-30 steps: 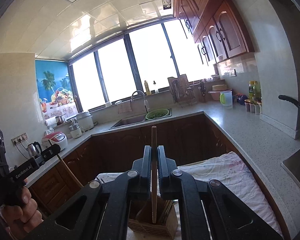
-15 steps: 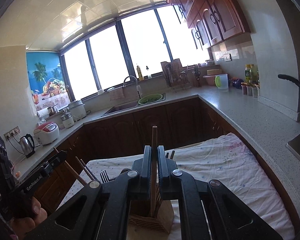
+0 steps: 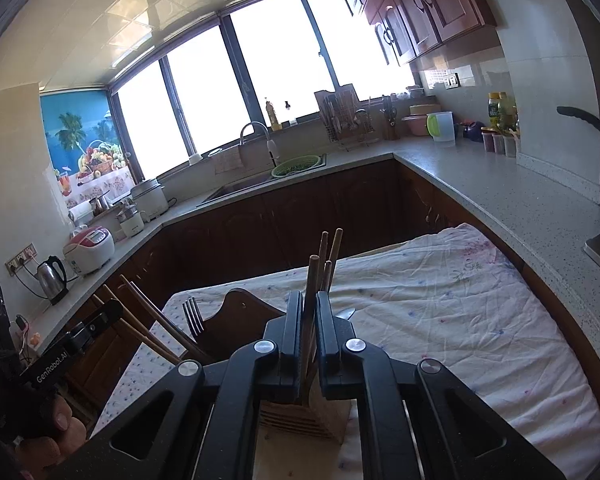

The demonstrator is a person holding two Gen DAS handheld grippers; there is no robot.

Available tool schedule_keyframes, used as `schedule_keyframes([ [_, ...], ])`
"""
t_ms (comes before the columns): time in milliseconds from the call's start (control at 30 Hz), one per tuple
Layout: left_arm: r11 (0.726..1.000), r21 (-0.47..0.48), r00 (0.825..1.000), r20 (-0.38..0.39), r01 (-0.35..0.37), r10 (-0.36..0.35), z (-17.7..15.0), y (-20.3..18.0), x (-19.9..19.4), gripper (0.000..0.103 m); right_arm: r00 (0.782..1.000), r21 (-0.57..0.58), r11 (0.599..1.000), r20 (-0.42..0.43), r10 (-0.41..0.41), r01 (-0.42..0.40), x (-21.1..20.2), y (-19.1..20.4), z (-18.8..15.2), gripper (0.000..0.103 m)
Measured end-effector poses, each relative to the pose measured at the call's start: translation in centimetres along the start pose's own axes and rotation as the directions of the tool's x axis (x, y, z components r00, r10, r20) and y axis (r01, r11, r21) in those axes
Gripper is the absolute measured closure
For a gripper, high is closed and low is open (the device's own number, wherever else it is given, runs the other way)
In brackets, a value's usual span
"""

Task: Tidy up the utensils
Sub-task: 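Open both tools to release the chopsticks in the holder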

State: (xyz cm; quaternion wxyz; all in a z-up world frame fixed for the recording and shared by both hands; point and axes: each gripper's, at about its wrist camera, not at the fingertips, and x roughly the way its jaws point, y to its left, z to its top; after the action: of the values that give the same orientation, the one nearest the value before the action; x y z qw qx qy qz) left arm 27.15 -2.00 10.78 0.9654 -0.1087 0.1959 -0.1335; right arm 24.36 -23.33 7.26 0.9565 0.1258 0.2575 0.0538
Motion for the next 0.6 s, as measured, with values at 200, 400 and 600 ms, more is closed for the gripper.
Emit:
schedule_keyframes([
  [200, 1.000, 0.001, 1.000, -0.005, -0.003, 0.003, 0.13, -0.04, 0.07, 0.097, 1.000, -0.003, 1.000, -0.002, -0.002, 0.002, -0.12, 0.06, -0.04, 0.097],
  [400, 1.000, 0.008, 1.000, -0.012, -0.012, 0.012, 0.16, -0.24, 0.11, 0.097, 1.000, 0.004, 1.000, -0.001, 0.002, -0.001, -0.06, -0.13, 0.00, 0.097],
  [600, 1.000, 0.016, 1.000, -0.019, -0.020, 0.020, 0.15, -0.53, 0.11, 0.097, 1.000, 0.002, 1.000, 0.000, -0.004, 0.004, -0.09, -0.12, -0.07, 0.096],
])
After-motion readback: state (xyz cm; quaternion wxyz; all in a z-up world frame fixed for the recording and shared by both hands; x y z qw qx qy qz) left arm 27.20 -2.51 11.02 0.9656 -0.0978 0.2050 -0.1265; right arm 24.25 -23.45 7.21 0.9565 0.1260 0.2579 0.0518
